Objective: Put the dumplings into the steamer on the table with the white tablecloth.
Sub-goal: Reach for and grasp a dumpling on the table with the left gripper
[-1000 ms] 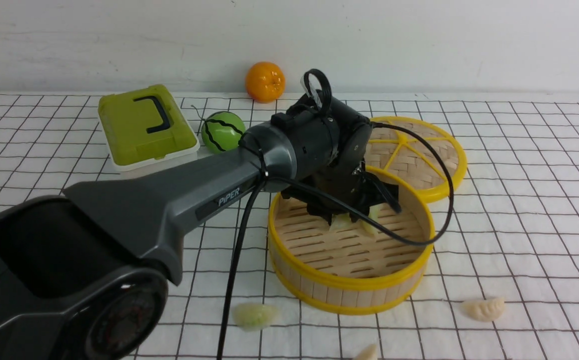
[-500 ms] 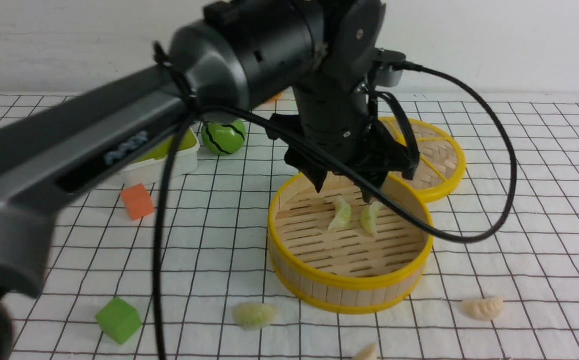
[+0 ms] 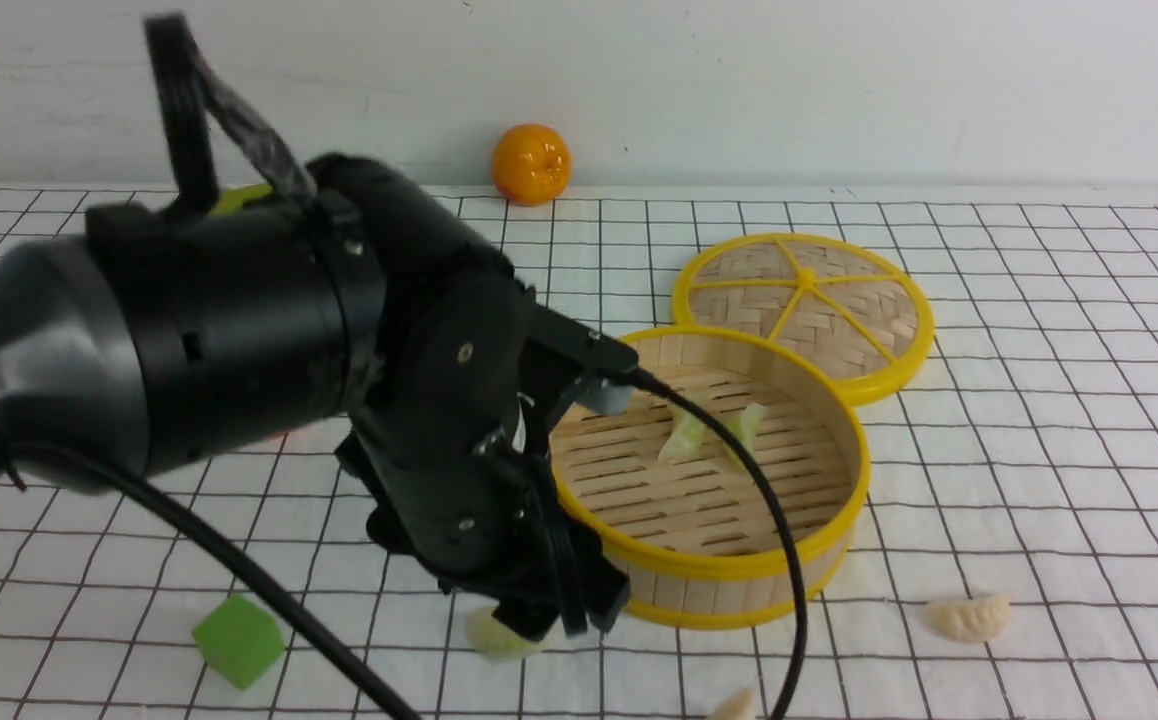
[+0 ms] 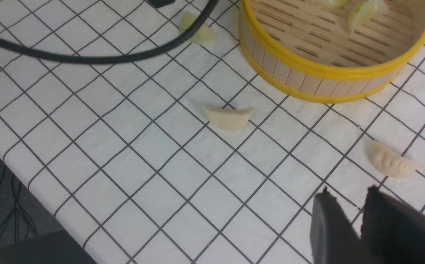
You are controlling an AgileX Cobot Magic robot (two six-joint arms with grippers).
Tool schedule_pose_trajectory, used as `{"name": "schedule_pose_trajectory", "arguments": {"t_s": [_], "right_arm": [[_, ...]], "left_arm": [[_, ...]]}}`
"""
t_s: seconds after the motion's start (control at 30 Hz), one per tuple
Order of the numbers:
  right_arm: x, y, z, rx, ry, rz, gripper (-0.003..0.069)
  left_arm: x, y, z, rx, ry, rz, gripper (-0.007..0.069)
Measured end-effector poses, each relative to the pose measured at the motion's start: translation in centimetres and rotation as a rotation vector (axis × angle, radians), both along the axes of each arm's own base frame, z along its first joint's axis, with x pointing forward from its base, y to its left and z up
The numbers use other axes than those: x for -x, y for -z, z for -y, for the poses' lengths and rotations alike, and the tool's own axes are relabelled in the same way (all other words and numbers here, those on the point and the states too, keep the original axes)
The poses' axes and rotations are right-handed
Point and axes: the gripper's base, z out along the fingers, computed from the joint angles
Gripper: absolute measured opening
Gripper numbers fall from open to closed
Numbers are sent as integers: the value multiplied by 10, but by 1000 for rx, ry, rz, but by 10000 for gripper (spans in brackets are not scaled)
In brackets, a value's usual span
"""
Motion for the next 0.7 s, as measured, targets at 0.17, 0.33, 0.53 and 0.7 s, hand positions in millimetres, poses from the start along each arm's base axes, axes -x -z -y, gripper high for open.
{"name": "schedule_pose_trajectory", "arguments": {"t_s": [0.17,0.33,0.53,0.7], "right_arm": [[0,0,0,0,0,0,154],[0,0,0,0,0,0,158],[0,0,0,0,0,0,158],[0,0,0,0,0,0,159]], "left_arm": [[-9,27,6,-30,60,25,477],[-23,52,8,-72,80,27,477],[-48,77,-5,-78,86,3,472],[-51,81,-2,-88,290,40,428]]}}
